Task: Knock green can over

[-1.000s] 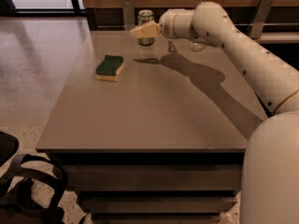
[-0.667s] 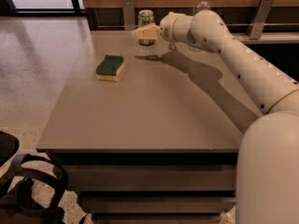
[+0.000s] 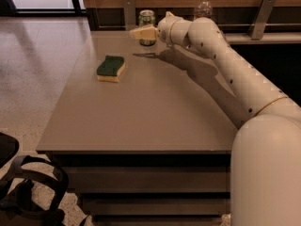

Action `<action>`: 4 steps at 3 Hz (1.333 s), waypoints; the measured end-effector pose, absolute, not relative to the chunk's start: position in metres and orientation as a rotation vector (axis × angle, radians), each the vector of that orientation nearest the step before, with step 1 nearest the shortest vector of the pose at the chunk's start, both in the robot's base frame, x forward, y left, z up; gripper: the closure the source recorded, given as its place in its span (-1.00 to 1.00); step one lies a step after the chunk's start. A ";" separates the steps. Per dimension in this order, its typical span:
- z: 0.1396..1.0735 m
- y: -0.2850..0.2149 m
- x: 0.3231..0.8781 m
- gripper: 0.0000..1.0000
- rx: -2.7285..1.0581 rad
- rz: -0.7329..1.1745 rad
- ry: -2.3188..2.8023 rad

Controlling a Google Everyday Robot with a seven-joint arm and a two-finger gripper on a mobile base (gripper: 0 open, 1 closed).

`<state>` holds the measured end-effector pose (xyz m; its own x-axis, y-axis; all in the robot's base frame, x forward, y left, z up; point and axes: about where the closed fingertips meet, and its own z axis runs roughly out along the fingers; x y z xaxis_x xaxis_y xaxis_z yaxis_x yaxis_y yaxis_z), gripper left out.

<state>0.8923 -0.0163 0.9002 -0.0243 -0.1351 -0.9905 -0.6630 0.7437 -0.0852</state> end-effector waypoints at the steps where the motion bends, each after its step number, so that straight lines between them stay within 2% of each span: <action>1: 0.896 -0.002 0.899 -1.00 -0.667 0.518 1.540; 2: 0.890 0.011 0.903 -0.67 -0.675 0.555 1.527; 4: 0.879 0.030 0.907 0.27 -0.698 0.598 1.534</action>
Offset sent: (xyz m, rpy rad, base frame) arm 0.0160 0.0344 -0.0138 0.0731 -0.0045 0.0852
